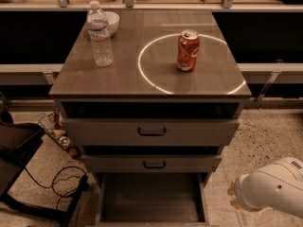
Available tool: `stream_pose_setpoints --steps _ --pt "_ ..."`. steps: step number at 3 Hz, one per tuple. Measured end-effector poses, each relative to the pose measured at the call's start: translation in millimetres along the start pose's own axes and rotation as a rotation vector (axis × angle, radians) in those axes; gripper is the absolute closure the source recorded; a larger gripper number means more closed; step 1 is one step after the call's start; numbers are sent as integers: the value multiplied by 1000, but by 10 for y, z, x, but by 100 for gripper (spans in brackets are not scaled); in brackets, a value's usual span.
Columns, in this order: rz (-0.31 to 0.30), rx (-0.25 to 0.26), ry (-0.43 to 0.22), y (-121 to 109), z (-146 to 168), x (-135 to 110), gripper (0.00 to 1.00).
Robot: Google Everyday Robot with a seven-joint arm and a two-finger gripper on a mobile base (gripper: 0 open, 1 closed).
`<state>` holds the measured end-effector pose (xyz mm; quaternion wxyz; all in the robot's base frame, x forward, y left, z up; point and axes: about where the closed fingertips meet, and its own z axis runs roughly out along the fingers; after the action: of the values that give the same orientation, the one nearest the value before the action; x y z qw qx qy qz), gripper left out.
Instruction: Close bottom drawer
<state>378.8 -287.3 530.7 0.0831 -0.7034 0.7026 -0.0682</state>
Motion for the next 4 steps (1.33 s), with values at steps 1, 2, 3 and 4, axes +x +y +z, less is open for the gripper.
stream_pose_setpoints --steps 1,2,3,4 --pt "0 -1 0 4 1 0 88" --pt "-27 -22 -13 104 325 -101 100" --pt "-46 -80 -63 272 919 -196 100" --pt "-67 -147 -105 499 1463 -305 100"
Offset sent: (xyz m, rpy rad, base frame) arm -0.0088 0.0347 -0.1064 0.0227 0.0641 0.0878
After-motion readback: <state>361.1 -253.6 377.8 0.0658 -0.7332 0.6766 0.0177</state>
